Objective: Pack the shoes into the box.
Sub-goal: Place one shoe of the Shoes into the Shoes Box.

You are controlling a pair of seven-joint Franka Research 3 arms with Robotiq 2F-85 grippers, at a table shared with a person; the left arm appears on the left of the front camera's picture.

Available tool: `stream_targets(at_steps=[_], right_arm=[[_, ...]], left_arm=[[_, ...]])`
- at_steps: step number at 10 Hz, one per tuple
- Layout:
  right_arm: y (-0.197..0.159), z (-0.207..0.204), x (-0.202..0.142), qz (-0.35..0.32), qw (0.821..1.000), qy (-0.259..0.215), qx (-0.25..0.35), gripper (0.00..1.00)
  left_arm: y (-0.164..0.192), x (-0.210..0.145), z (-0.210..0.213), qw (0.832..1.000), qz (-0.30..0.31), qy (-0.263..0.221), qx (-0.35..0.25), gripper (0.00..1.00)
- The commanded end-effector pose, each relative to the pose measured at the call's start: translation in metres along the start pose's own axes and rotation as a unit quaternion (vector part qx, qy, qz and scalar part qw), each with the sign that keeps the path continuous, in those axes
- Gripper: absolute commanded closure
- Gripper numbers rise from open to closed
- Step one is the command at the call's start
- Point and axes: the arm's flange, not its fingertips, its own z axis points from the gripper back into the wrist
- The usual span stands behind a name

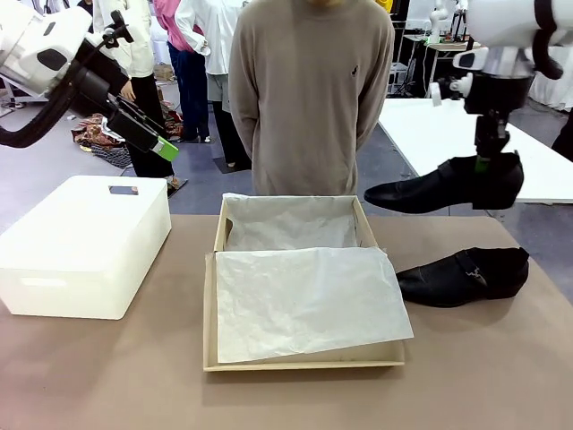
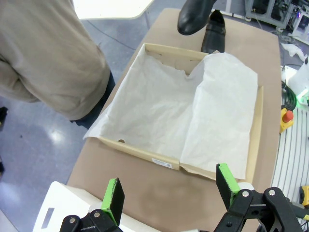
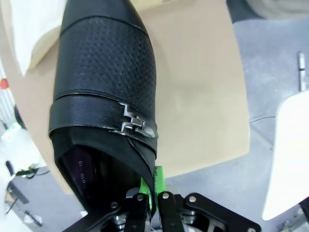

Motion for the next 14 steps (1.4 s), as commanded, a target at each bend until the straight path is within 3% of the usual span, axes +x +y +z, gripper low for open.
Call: stream_targets(at_steps=[1,5,10,12,14], right_arm=[[0.004,0.019,0.038,-0.004,1.000,-0.008,0.003,1.00],[0.022,0.022,0.108,0.000,1.000,-0.020,0.002,1.00],[0.035,-0.008,0.187,0.026,0.999,-0.027,-0.004,1.00],[0.034,-0.016,0.200,0.025,1.000,-0.017,-0.003,1.00],[0.033,-0.017,0.191,0.037,0.999,-0.004,-0.016,1.00]], left_arm=[[0.001,-0.001,0.000,1.000,0.000,-0.008,-0.007,0.00],[0.001,-0.001,0.000,1.000,0.000,-0.008,-0.007,0.00],[0.001,-0.001,0.000,1.000,0.000,-0.008,-0.007,0.00],[0.001,-0.001,0.000,1.000,0.000,-0.008,-0.007,0.00],[0.001,-0.001,0.000,1.000,0.000,-0.008,-0.007,0.00]])
